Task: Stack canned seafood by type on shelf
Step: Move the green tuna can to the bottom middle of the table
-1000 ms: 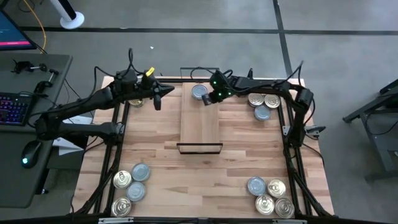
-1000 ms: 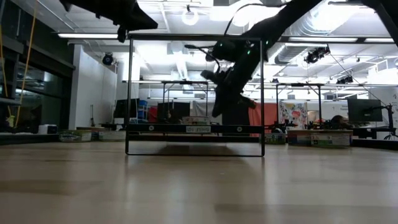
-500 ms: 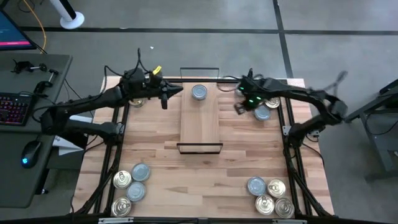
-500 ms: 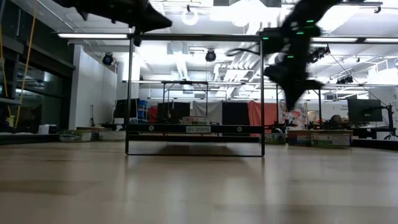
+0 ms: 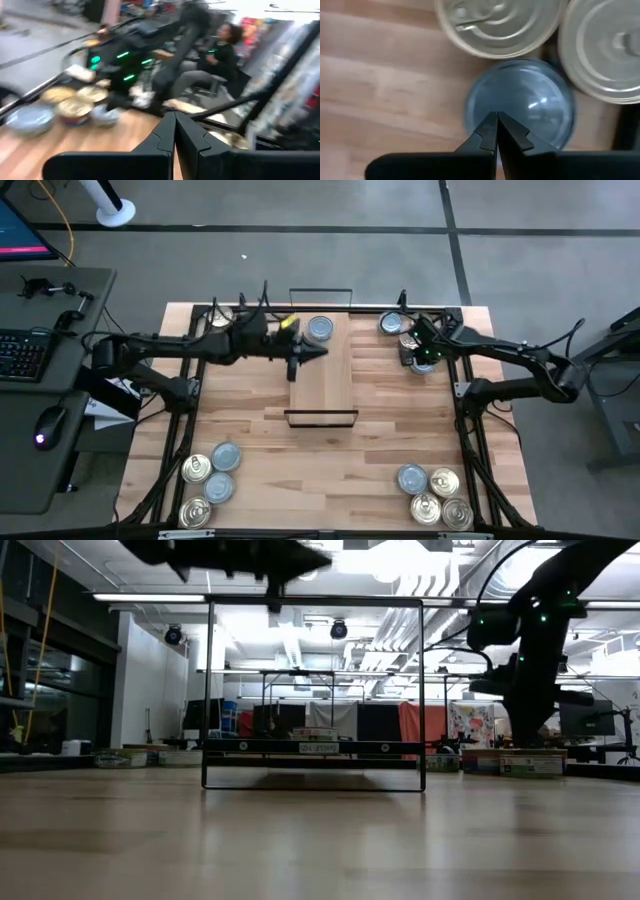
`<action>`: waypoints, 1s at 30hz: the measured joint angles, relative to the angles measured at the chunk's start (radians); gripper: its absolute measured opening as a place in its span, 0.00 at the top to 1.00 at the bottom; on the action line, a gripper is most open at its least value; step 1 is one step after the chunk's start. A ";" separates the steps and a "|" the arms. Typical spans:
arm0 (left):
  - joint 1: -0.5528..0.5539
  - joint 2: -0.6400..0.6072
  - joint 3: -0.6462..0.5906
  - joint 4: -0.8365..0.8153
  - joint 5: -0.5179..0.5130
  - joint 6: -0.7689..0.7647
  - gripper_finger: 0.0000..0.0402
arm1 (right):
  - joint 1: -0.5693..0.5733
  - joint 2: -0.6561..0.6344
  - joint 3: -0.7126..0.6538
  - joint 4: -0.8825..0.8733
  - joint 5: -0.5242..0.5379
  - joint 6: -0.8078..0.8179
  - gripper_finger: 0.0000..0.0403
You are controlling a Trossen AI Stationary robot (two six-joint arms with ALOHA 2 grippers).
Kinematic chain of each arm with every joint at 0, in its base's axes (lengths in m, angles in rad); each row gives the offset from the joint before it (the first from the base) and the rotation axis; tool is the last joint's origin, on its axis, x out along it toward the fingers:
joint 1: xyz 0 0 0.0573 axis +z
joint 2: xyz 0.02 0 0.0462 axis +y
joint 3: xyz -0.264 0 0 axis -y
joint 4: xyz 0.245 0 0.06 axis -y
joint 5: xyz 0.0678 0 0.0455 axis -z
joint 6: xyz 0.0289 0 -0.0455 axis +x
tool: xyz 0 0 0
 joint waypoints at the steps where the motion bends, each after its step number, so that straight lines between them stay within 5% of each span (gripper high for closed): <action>1: -0.023 -0.007 0.008 -0.013 -0.001 0.005 1.00 | 0.000 0.000 -0.004 0.004 0.016 -0.001 1.00; 15: -0.367 -0.275 0.051 -0.510 -0.127 -0.189 1.00 | 0.074 -0.005 -0.093 0.047 0.017 0.028 1.00; 30: -0.880 -0.330 0.050 -0.635 -0.417 -0.219 1.00 | 0.730 -0.001 -0.117 0.138 -0.051 0.692 1.00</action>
